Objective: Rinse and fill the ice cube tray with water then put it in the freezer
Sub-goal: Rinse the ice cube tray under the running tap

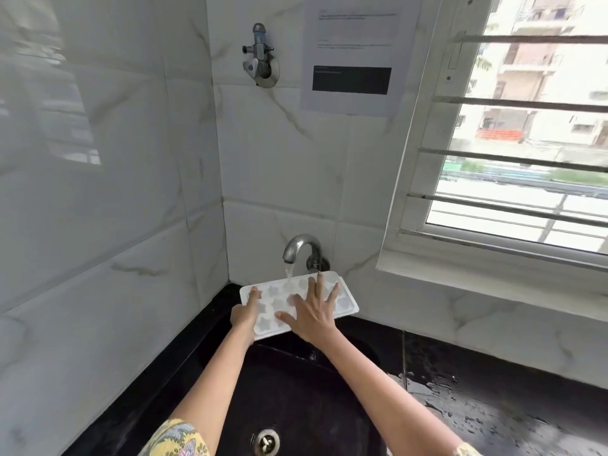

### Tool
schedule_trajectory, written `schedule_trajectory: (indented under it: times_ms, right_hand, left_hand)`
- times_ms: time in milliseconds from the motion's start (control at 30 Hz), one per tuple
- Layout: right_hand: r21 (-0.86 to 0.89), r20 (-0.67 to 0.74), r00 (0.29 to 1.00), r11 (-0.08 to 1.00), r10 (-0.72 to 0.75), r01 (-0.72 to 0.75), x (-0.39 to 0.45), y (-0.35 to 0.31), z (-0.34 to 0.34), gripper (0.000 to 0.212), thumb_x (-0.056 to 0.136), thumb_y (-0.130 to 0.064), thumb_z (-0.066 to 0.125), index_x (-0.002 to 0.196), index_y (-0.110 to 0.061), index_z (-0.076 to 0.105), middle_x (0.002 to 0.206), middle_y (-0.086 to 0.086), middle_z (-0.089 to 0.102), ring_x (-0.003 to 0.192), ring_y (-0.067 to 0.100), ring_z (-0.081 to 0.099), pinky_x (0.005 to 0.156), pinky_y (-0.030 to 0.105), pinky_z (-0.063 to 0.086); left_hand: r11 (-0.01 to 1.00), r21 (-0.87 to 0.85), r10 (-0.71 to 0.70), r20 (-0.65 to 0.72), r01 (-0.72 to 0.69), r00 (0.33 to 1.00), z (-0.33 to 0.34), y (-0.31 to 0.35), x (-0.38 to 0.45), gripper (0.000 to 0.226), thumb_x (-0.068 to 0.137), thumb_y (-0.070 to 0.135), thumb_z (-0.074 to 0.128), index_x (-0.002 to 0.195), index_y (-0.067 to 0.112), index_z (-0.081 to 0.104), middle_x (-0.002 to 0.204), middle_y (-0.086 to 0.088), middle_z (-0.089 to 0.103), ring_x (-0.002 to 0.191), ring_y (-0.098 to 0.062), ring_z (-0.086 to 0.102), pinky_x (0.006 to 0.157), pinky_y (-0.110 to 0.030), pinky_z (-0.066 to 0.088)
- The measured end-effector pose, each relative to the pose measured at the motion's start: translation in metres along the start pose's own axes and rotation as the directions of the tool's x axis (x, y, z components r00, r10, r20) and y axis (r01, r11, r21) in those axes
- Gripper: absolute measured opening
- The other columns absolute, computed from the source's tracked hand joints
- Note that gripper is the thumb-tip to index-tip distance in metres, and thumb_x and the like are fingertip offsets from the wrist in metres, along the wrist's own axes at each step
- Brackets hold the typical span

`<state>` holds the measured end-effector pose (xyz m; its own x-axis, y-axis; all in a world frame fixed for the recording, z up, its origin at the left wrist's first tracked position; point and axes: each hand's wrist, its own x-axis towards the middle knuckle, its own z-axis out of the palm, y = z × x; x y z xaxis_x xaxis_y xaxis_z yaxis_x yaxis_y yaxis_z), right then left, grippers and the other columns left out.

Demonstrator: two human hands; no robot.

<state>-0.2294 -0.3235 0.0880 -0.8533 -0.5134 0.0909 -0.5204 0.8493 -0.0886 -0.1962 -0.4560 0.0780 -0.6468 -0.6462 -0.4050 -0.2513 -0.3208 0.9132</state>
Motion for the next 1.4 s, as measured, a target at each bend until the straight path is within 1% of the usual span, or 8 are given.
schedule_trajectory:
  times_ms: [333, 467, 533, 633, 767, 867, 1267, 1400]
  right_hand:
    - [0.074, -0.017, 1.000, 0.997, -0.001, 0.002, 0.000, -0.010, -0.002, 0.085, 0.072, -0.077, 0.018, 0.130, -0.020, 0.046, 0.152, 0.020, 0.007, 0.141, 0.039, -0.018, 0.105, 0.066, -0.009]
    - [0.039, -0.279, 0.958, 0.996, -0.072, 0.086, -0.001, -0.007, -0.002, 0.073, 0.081, -0.066, 0.022, 0.124, -0.014, 0.050, 0.134, 0.014, 0.046, 0.139, 0.037, 0.024, 0.108, 0.068, 0.007]
    - [0.085, -0.301, 0.941, 0.978, -0.158, 0.192, -0.005, -0.013, -0.003, 0.053, 0.090, -0.046, 0.028, 0.130, -0.012, 0.040, 0.122, 0.007, 0.057, 0.133, 0.028, 0.036, 0.111, 0.061, -0.006]
    - [0.112, -0.286, 0.948, 0.978, -0.137, 0.175, -0.009, -0.018, 0.002, 0.062, 0.084, -0.038, 0.010, 0.139, -0.012, 0.023, 0.120, 0.005, 0.058, 0.132, 0.025, 0.032, 0.106, 0.057, -0.019]
    - [0.159, -0.293, 0.946, 0.968, -0.140, 0.192, -0.012, -0.004, -0.002, 0.058, 0.088, -0.033, 0.022, 0.142, -0.012, 0.018, 0.115, 0.001, 0.064, 0.128, 0.023, 0.038, 0.105, 0.055, -0.024]
    - [0.001, -0.280, 0.948, 0.987, -0.152, 0.158, -0.009, 0.000, 0.000, 0.057, 0.088, -0.032, 0.020, 0.141, -0.012, 0.014, 0.105, 0.002, 0.068, 0.123, 0.028, 0.045, 0.105, 0.060, -0.021]
    - [0.142, -0.240, 0.952, 0.963, -0.191, 0.229, 0.000, -0.001, 0.002, 0.062, 0.093, -0.043, 0.029, 0.144, -0.015, 0.006, 0.100, 0.002, 0.071, 0.121, 0.025, 0.045, 0.108, 0.056, -0.017]
    - [-0.002, -0.247, 0.957, 0.988, -0.150, 0.154, 0.000, -0.005, 0.002, 0.075, 0.084, -0.057, 0.005, 0.146, -0.015, 0.005, 0.101, 0.005, 0.070, 0.125, 0.026, 0.039, 0.109, 0.060, -0.015]
  left_hand:
    - [1.000, -0.015, -0.019, 0.014, 0.019, 1.000, 0.000, 0.001, 0.002, 0.056, 0.093, 0.047, 0.051, 0.123, 0.000, 0.057, 0.129, -0.015, 0.058, 0.118, -0.033, 0.056, 0.090, -0.035, 0.044]
    - [1.000, -0.013, -0.009, 0.037, 0.009, 0.999, -0.002, 0.006, 0.005, 0.055, 0.094, 0.046, 0.048, 0.123, 0.001, 0.057, 0.125, -0.014, 0.060, 0.112, -0.030, 0.057, 0.094, -0.037, 0.044]
    - [1.000, -0.012, 0.008, 0.093, -0.007, 0.996, 0.003, 0.012, 0.002, 0.051, 0.095, 0.046, 0.048, 0.120, 0.003, 0.060, 0.115, -0.009, 0.061, 0.104, -0.028, 0.058, 0.085, -0.033, 0.045]
    - [1.000, 0.025, -0.009, 0.129, 0.005, 0.992, 0.017, 0.017, 0.001, 0.057, 0.092, 0.052, 0.048, 0.120, 0.004, 0.059, 0.113, -0.005, 0.062, 0.102, -0.027, 0.060, 0.081, -0.030, 0.044]
    - [0.999, 0.045, -0.017, 0.147, 0.011, 0.989, 0.026, 0.017, -0.004, 0.050, 0.093, 0.048, 0.049, 0.116, 0.005, 0.062, 0.114, -0.008, 0.063, 0.109, -0.029, 0.060, 0.087, -0.033, 0.045]
    - [0.996, 0.084, -0.017, 0.129, 0.006, 0.991, 0.025, 0.012, -0.007, 0.062, 0.091, 0.053, 0.048, 0.122, 0.000, 0.058, 0.124, -0.016, 0.061, 0.112, -0.033, 0.059, 0.084, -0.034, 0.045]
    - [0.990, 0.142, -0.011, 0.118, -0.006, 0.993, 0.018, 0.005, -0.001, 0.062, 0.095, 0.046, 0.043, 0.133, -0.004, 0.046, 0.135, -0.019, 0.051, 0.120, -0.034, 0.052, 0.090, -0.037, 0.041]
    - [0.990, 0.141, -0.026, 0.133, 0.007, 0.991, 0.022, 0.007, -0.002, 0.061, 0.096, 0.046, 0.041, 0.133, -0.002, 0.047, 0.124, -0.020, 0.057, 0.112, -0.033, 0.055, 0.085, -0.035, 0.041]
